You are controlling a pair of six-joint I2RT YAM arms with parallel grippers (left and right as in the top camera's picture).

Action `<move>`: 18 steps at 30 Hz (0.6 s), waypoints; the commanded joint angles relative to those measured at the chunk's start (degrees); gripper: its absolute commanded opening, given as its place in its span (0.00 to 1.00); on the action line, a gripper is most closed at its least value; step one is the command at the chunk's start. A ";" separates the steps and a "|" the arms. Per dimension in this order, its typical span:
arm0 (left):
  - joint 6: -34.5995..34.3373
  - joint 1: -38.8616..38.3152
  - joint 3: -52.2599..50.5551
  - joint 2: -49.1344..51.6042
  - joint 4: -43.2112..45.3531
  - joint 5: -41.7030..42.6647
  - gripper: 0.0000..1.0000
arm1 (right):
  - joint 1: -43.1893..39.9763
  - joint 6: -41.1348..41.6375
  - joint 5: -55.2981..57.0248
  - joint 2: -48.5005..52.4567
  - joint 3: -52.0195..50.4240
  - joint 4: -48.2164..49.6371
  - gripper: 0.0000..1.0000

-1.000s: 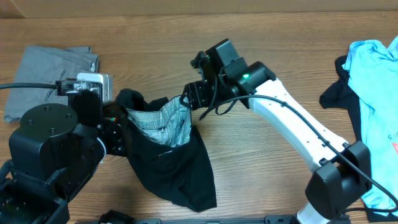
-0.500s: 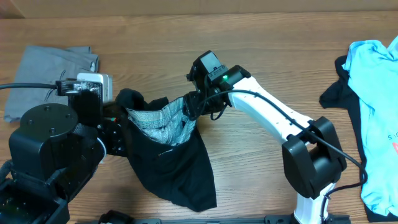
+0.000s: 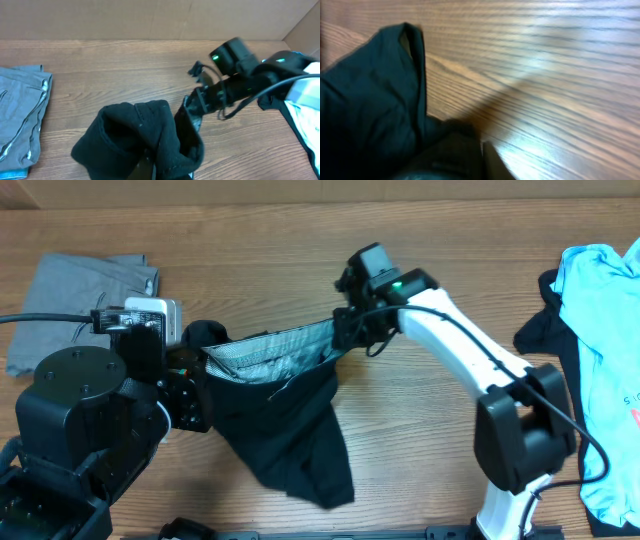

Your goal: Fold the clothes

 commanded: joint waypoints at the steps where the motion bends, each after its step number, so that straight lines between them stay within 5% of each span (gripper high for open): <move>1: 1.07 -0.22 0.94 -0.57 0.66 -0.66 0.04 | -2.32 -0.48 -0.17 -7.43 0.09 -1.07 0.04; 11: 0.87 -0.20 0.94 0.04 3.43 -9.03 0.04 | -9.29 -0.48 4.83 -20.87 0.98 -9.09 0.04; 18: 0.83 -0.22 0.94 1.90 8.87 -11.47 0.04 | -18.49 -5.18 4.98 -30.64 10.47 -19.39 0.04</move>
